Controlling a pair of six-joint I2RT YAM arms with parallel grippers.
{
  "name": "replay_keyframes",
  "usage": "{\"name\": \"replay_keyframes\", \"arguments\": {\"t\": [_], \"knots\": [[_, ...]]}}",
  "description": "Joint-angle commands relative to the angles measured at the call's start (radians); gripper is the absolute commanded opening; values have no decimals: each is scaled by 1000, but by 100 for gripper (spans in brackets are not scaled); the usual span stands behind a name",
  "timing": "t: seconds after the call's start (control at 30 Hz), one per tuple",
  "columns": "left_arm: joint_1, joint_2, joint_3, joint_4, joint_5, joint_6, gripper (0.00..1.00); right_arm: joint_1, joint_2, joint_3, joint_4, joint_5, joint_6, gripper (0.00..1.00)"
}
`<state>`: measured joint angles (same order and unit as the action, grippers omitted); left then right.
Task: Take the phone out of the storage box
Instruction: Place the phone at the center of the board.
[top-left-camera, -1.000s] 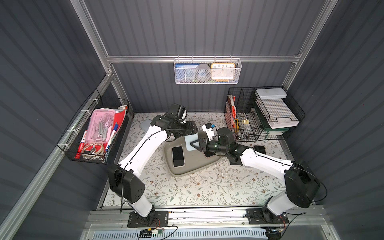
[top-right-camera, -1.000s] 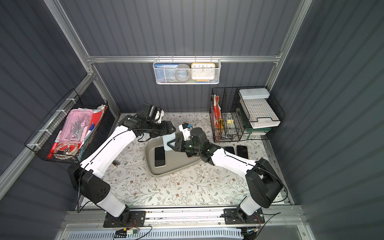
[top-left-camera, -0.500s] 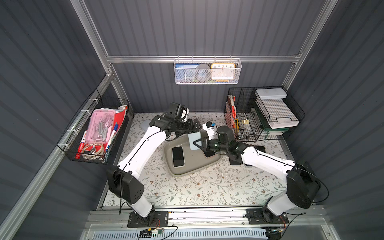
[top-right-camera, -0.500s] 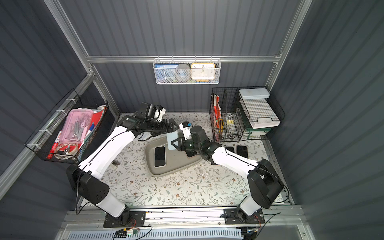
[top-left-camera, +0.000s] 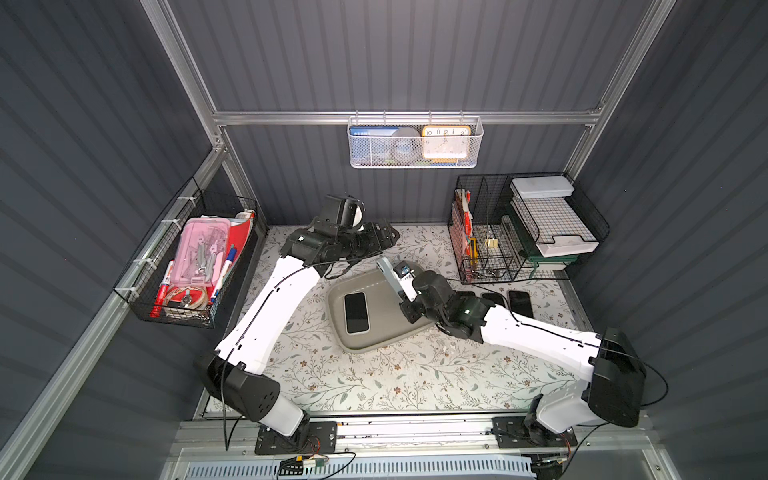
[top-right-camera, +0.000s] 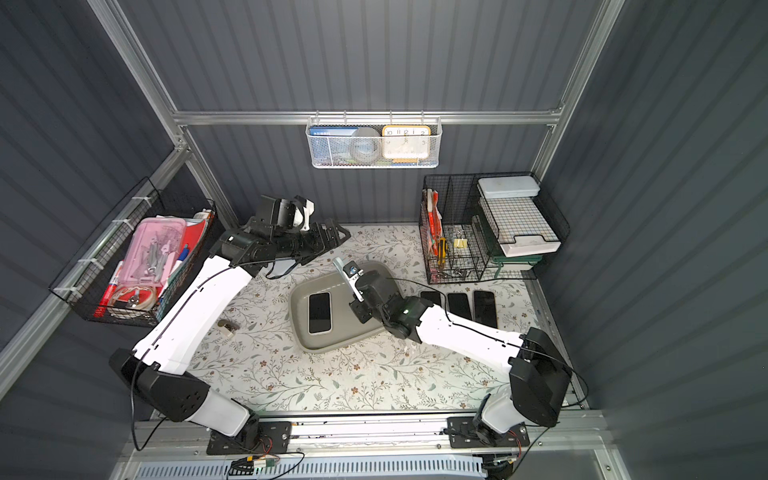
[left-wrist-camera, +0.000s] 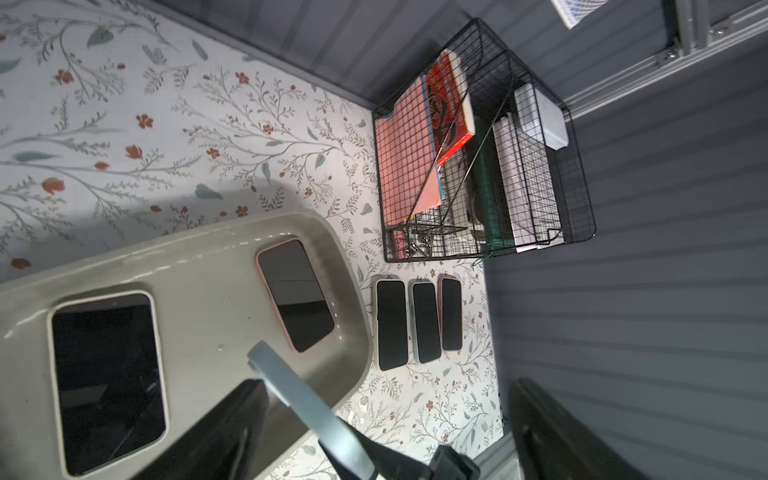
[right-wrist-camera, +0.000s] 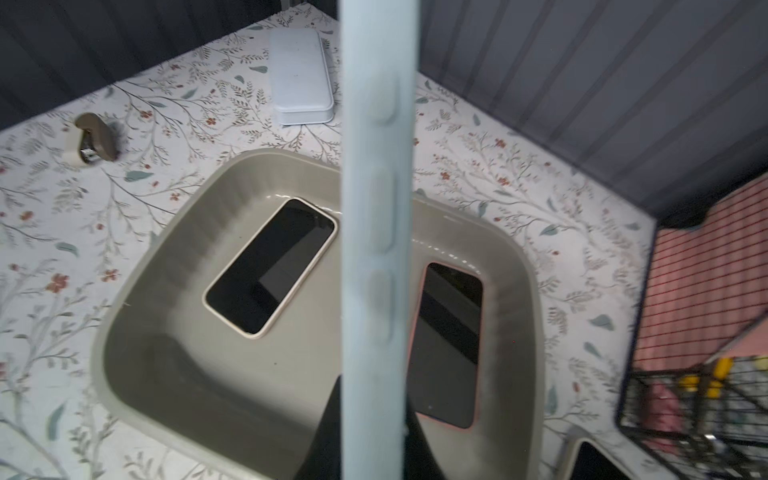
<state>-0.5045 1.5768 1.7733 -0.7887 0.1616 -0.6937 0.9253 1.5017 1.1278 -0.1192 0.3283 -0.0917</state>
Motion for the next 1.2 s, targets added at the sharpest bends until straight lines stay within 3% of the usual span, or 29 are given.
{"name": "replay_keyframes", "arguments": {"t": [0.0, 0.17, 0.33, 0.43, 0.63, 0.93, 1.17], "knots": [[-3, 12, 17, -60, 15, -18, 89, 15, 21, -9, 150, 262, -201, 0], [-3, 5, 23, -113, 17, -20, 82, 38, 80, -14, 315, 412, -375, 0], [-3, 5, 13, -131, 50, -20, 66, 52, 124, -8, 431, 467, -495, 0], [-3, -1, 11, -137, 46, -20, 63, 55, 143, -1, 481, 492, -533, 0], [-3, -4, 1, -152, 32, -7, 61, 56, 159, 16, 529, 515, -568, 0], [-2, -4, 7, -122, -3, -12, 40, 72, 118, -19, 584, 505, -540, 0], [-1, -51, -58, -1, -4, -95, 36, 98, 117, -40, 626, 529, -546, 0]]}}
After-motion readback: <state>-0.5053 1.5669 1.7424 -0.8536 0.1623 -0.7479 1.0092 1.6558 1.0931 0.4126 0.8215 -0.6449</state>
